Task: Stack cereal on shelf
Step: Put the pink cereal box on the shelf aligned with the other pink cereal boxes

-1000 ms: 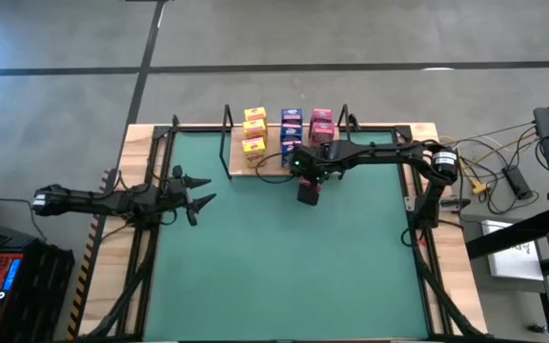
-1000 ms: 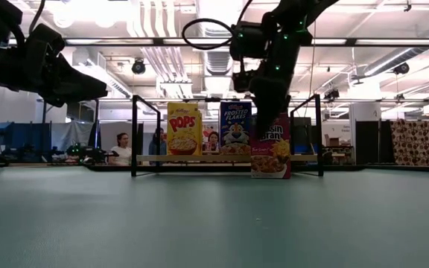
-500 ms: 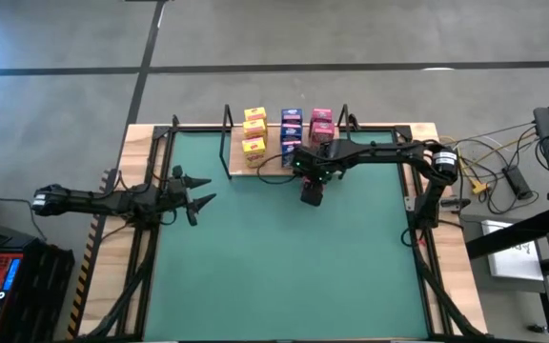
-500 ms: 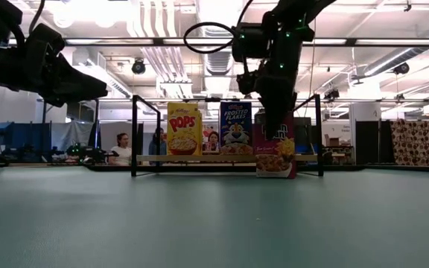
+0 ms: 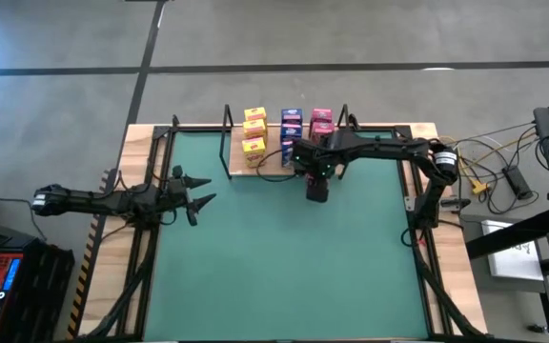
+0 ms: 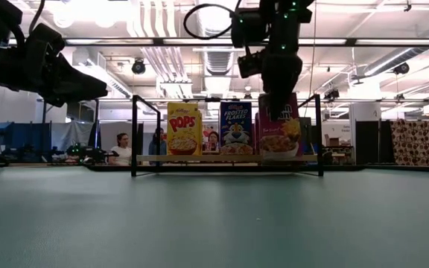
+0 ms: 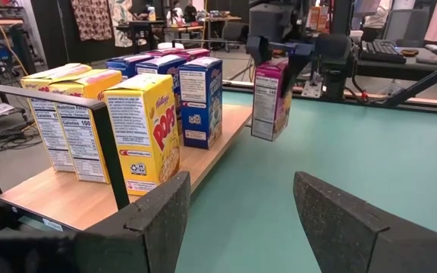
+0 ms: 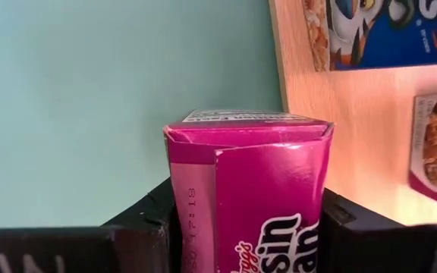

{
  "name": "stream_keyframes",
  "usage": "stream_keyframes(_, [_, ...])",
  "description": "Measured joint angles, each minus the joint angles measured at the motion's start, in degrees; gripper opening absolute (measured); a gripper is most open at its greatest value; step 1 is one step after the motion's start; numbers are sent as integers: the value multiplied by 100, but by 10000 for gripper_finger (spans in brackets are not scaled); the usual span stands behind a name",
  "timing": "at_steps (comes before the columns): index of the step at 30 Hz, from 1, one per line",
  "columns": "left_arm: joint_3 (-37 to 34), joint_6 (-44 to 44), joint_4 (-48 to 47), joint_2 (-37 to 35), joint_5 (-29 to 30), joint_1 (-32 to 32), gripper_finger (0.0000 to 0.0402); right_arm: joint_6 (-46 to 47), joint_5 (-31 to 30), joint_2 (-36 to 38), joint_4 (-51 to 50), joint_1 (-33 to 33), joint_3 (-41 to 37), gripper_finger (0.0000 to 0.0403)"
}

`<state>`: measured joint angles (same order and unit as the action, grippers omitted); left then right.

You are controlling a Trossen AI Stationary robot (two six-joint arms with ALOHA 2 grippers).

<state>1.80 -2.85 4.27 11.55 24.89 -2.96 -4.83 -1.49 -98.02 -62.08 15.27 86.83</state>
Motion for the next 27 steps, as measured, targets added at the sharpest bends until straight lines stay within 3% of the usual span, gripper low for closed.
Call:
stream_keyframes(9, [0, 0, -2, 0, 0, 0, 218, -1550, -6, 0, -441, 0, 260, 160])
stream_keyframes(19, [0, 0, -9, 0, 0, 0, 218, -1612, -586, 9, -525, 15, 480, 164])
stream_keyframes(27, [0, 0, -10, 0, 1, 0, 218, -1533, -605, 39, -611, 143, 599, 164])
